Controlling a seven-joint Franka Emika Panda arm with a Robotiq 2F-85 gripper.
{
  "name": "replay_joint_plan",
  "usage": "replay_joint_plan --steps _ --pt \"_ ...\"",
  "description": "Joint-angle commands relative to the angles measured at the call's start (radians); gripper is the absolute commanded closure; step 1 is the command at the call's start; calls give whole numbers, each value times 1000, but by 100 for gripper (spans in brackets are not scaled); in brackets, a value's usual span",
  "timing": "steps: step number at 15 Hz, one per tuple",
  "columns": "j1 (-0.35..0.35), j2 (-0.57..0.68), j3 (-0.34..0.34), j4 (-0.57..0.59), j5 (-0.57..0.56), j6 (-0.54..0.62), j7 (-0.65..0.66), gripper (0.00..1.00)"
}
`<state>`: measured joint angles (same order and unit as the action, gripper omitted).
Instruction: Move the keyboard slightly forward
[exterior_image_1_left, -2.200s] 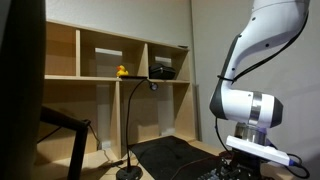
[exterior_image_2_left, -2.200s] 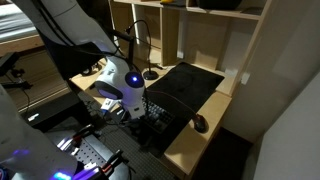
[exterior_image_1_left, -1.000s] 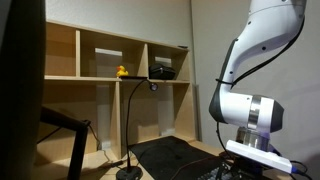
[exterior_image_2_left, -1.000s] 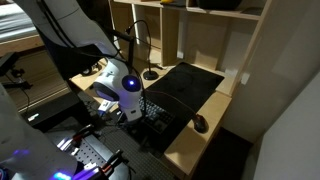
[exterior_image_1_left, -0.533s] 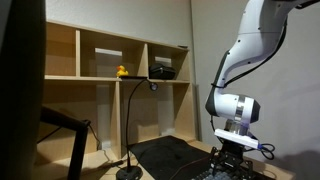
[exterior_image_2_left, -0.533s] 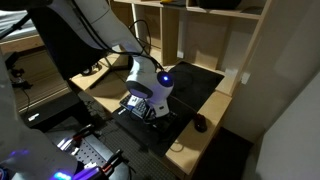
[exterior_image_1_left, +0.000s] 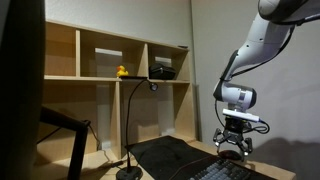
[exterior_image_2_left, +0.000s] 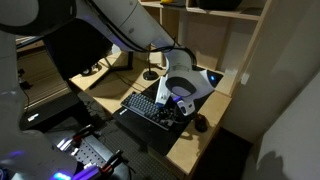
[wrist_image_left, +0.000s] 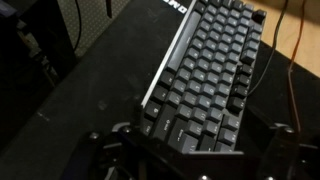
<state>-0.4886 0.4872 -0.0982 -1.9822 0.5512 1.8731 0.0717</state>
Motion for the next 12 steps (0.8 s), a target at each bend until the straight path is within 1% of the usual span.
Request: replay_joint_plan --steps 1,2,3,5,7,8,9,12 --pt "-71 52 20 164 -107 -274 -33 0" --pt "-20 57 -44 193 -112 -354 -59 0" --pt "-16 63 -52 215 -128 -417 -82 0" --pt "8 75 -66 235 -168 -501 -120 0" --pt "40 72 -70 221 -233 -525 -167 0" --pt "50 82 -72 240 -271 -539 -194 0" --pt "44 54 -84 200 -208 -502 -156 0" --pt "66 66 -81 207 -245 -511 -174 0"
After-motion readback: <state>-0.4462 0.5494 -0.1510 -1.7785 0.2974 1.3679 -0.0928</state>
